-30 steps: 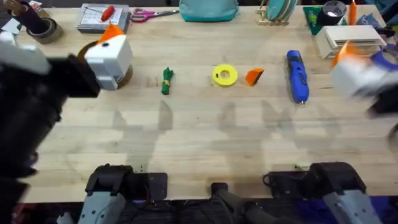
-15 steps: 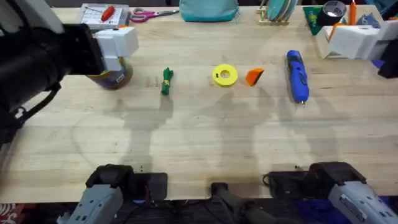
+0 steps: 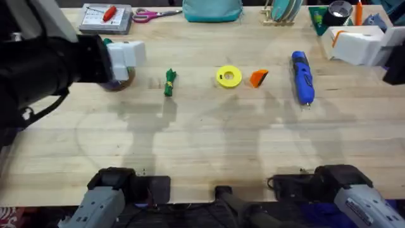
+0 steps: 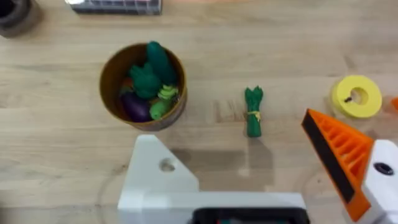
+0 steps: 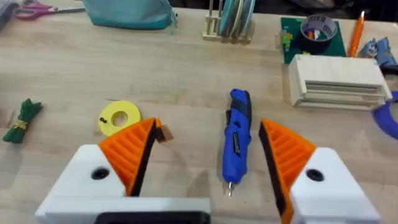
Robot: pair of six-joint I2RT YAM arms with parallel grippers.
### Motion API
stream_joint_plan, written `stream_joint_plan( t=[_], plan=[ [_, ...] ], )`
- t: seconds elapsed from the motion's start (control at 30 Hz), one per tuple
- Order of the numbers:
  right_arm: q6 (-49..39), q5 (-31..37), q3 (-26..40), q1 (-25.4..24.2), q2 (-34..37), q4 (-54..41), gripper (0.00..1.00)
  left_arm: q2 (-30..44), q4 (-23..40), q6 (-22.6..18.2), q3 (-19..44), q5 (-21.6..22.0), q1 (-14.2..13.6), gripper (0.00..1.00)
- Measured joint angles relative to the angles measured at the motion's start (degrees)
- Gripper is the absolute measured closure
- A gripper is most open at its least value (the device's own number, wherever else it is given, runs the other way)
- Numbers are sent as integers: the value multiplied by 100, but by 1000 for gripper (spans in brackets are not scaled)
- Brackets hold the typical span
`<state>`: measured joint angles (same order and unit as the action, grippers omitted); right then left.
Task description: Pick up the gripper from the table and insert it into the empty holder that is missing its gripper. Then pick up a screw, insert it into the mounting hole, and use the screwdriver to tighten it. Finally, clean up the table by picking up the vegetable and placing it into the bucket.
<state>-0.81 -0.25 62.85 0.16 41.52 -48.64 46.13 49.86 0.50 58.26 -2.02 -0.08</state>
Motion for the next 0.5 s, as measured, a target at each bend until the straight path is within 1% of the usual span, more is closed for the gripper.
stream_joint_plan(
  t=[0.1,0.17,0.3,0.4,0.5],
  plan=[
    [69,0,4,0,86,-236,4,329,116,-3,14,-107,-52,15],
    [90,0,4,0,202,-485,4,677,182,-3,67,-144,-156,15],
    [104,4,4,0,425,-724,4,1510,274,-1,210,-158,-480,15],
    [104,78,4,0,472,-754,4,2076,486,16,452,-116,-759,16],
    [103,141,4,0,470,-754,4,2546,644,82,751,-114,-962,15]
  ],
)
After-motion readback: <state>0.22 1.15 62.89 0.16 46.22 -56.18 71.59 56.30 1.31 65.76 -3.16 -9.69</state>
